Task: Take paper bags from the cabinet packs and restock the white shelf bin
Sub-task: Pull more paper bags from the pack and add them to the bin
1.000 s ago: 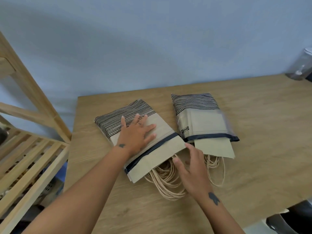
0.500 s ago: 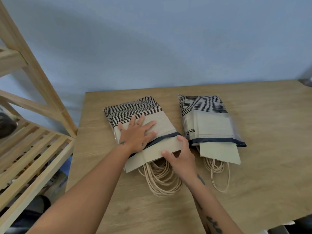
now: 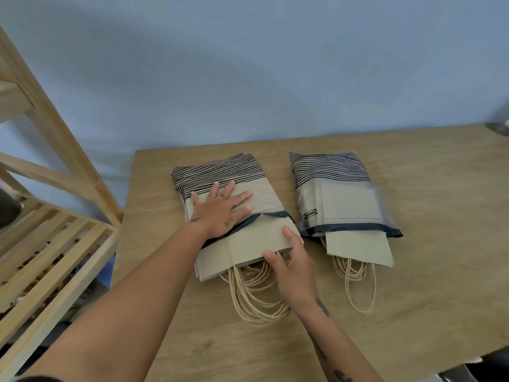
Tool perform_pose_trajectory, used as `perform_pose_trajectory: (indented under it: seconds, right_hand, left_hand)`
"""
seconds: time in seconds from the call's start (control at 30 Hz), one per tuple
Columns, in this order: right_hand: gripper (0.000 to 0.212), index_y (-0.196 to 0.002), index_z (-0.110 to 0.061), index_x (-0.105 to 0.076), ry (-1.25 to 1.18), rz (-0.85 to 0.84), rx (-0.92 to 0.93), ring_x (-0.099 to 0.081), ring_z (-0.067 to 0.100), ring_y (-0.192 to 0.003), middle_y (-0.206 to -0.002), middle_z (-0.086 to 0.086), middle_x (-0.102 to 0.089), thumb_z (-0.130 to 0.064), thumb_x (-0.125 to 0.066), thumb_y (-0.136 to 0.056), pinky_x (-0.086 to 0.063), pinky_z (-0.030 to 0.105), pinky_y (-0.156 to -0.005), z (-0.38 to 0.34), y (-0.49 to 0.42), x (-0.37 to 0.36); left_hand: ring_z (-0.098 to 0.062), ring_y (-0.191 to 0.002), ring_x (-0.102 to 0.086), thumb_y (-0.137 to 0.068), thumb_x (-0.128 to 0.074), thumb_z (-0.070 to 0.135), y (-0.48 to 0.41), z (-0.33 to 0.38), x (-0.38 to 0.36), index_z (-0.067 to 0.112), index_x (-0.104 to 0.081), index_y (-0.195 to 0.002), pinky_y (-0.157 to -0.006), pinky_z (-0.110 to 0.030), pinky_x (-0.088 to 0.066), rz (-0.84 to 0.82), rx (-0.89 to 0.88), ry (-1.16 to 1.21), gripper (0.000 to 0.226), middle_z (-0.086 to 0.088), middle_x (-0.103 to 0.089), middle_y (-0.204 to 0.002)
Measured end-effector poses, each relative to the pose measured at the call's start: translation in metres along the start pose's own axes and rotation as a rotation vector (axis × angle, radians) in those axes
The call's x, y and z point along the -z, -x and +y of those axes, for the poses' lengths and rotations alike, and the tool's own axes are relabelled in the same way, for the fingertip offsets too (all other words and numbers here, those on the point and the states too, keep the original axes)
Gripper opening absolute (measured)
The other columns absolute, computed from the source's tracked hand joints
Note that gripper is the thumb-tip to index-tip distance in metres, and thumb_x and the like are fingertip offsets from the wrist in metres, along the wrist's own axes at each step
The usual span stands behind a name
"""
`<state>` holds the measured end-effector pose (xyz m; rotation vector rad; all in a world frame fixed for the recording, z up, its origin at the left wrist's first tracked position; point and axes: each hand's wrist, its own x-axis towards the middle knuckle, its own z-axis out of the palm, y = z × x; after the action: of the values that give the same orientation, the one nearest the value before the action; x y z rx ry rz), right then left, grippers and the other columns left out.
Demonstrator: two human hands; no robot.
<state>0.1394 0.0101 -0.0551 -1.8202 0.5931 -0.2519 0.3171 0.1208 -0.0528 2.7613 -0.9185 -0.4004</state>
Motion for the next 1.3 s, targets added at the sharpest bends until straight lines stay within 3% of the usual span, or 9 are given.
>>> perform_pose_trajectory:
  seconds: [0.13,0.3,0.43,0.6,0.7,0.8,1.0,1.13,1.3]
  right_hand:
    - [0.066,-0.141,-0.023,-0.035,-0.047,0.013,-0.025,-0.052,0.011,-0.119,-0.134,-0.003,-0.054,-0.014,-0.066,-0.084,-0.041,0.026,-0.102,0.006,0.022,0.005]
    - [0.070,-0.139,-0.029,-0.036,-0.072,0.029,-0.047,-0.062,-0.004,-0.084,-0.097,-0.011,-0.067,-0.008,-0.068,-0.081,-0.046,0.006,-0.072,0.017,0.042,0.014]
    - [0.074,-0.138,-0.042,-0.030,-0.145,-0.015,-0.079,-0.057,0.010,-0.066,-0.098,-0.011,-0.069,-0.008,-0.066,-0.082,-0.050,0.028,-0.057,0.017,0.037,0.012]
    - [0.068,-0.133,-0.037,-0.036,-0.209,0.021,-0.062,-0.053,0.019,-0.103,-0.132,0.005,-0.053,-0.003,-0.064,-0.082,-0.043,0.035,-0.086,0.008,0.014,0.001]
    - [0.067,-0.136,-0.035,-0.034,-0.230,-0.045,-0.071,-0.052,0.022,-0.101,-0.131,0.011,-0.052,-0.005,-0.063,-0.083,-0.044,0.034,-0.086,-0.002,-0.004,-0.009]
    - [0.067,-0.140,-0.027,-0.032,-0.224,-0.068,-0.046,-0.048,0.018,-0.120,-0.141,0.002,-0.044,-0.002,-0.061,-0.085,-0.041,0.036,-0.105,-0.009,-0.008,-0.015]
    - [0.063,-0.140,-0.027,-0.034,-0.260,-0.068,-0.038,-0.051,-0.012,-0.089,-0.125,-0.017,-0.050,-0.003,-0.058,-0.087,-0.045,0.009,-0.080,-0.005,0.006,-0.010]
    - [0.060,-0.127,-0.043,-0.041,-0.277,-0.054,-0.055,-0.054,-0.002,-0.085,-0.123,0.000,-0.053,-0.001,-0.058,-0.086,-0.046,0.026,-0.083,0.003,0.026,-0.002]
    - [0.061,-0.114,-0.043,-0.049,-0.372,-0.045,-0.118,-0.063,0.011,-0.096,-0.119,0.015,-0.063,0.009,-0.057,-0.083,-0.047,0.027,-0.090,0.018,0.045,0.006]
  left_hand:
    - [-0.026,-0.145,0.012,-0.090,-0.017,0.064,-0.002,-0.003,0.000,0.055,-0.008,-0.141,-0.105,-0.068,0.004,-0.010,-0.004,-0.009,0.052,0.010,0.005,-0.158]
    - [-0.030,-0.145,0.008,-0.086,-0.015,0.070,-0.008,-0.011,0.001,0.061,-0.007,-0.137,-0.103,-0.072,0.000,-0.029,0.010,0.002,0.053,0.009,0.003,-0.158]
    - [-0.028,-0.145,0.003,-0.086,-0.018,0.069,-0.008,-0.010,0.001,0.059,-0.012,-0.138,-0.104,-0.071,-0.002,0.037,0.004,-0.013,0.052,0.008,-0.003,-0.159]
    - [-0.029,-0.145,-0.003,-0.090,-0.022,0.063,0.001,0.006,0.004,0.048,-0.031,-0.137,-0.103,-0.071,0.002,0.251,0.079,-0.185,0.051,0.003,-0.013,-0.158]
    - [-0.031,-0.145,-0.001,-0.087,-0.013,0.068,0.005,0.009,0.001,0.048,-0.022,-0.141,-0.099,-0.075,0.001,0.150,0.152,-0.079,0.058,0.004,-0.009,-0.158]
    - [-0.028,-0.145,0.008,-0.085,-0.010,0.071,0.001,0.001,0.005,0.051,-0.009,-0.142,-0.100,-0.075,0.001,0.038,0.189,0.006,0.060,0.010,0.003,-0.158]
    - [-0.024,-0.145,0.010,-0.083,-0.008,0.073,-0.004,-0.006,0.007,0.057,-0.006,-0.139,-0.100,-0.075,0.000,0.002,0.141,0.027,0.058,0.014,0.006,-0.158]
    - [-0.025,-0.145,0.011,-0.082,-0.008,0.074,-0.006,-0.010,0.004,0.057,-0.005,-0.139,-0.100,-0.075,-0.002,0.001,0.126,0.020,0.059,0.015,0.004,-0.157]
    - [-0.024,-0.145,0.011,-0.082,-0.009,0.075,-0.011,-0.013,0.002,0.057,-0.006,-0.139,-0.101,-0.071,-0.008,0.002,0.120,0.013,0.060,0.016,0.003,-0.157]
